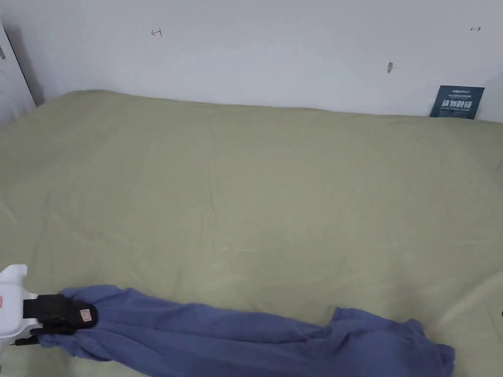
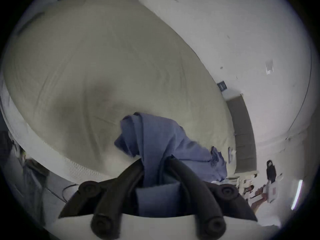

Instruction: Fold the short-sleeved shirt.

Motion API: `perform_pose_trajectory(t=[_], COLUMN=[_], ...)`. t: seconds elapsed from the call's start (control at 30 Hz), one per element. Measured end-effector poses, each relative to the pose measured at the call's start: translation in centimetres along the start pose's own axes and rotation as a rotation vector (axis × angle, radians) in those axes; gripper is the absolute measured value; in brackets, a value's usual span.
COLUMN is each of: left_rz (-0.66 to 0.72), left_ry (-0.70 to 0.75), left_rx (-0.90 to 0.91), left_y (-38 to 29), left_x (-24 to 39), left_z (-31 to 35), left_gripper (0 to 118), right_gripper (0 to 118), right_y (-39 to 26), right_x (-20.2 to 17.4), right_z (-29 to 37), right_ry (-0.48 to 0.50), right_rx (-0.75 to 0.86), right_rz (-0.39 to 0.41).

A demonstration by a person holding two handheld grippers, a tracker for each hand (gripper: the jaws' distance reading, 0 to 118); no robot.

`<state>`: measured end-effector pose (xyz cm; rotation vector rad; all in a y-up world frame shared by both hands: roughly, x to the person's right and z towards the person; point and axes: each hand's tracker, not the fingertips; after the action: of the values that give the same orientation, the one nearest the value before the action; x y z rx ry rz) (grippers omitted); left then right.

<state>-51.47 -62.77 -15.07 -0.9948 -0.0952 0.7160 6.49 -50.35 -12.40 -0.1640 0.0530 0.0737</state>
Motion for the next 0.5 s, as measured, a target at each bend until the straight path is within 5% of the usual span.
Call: perform_pose_trajectory(t=[0.23,0.5], left_rz=[-0.28,-0.51], left_ry=[0.06,0.13], left_rx=[0.0,-0.143], left_y=[-1.7,-6.7], left_x=[13.1,22.4], left_z=[-2.1,-13.2], left_gripper=[9,9], right_gripper=[0,0], right_y=[-1.1,-3.1], right_x=[0.3,2.4], right_z=[0.8,1.4], right_ry=[0.012,-0.003], right_rx=[-0.018,-0.053], right_rz=[-0.022,-0.058])
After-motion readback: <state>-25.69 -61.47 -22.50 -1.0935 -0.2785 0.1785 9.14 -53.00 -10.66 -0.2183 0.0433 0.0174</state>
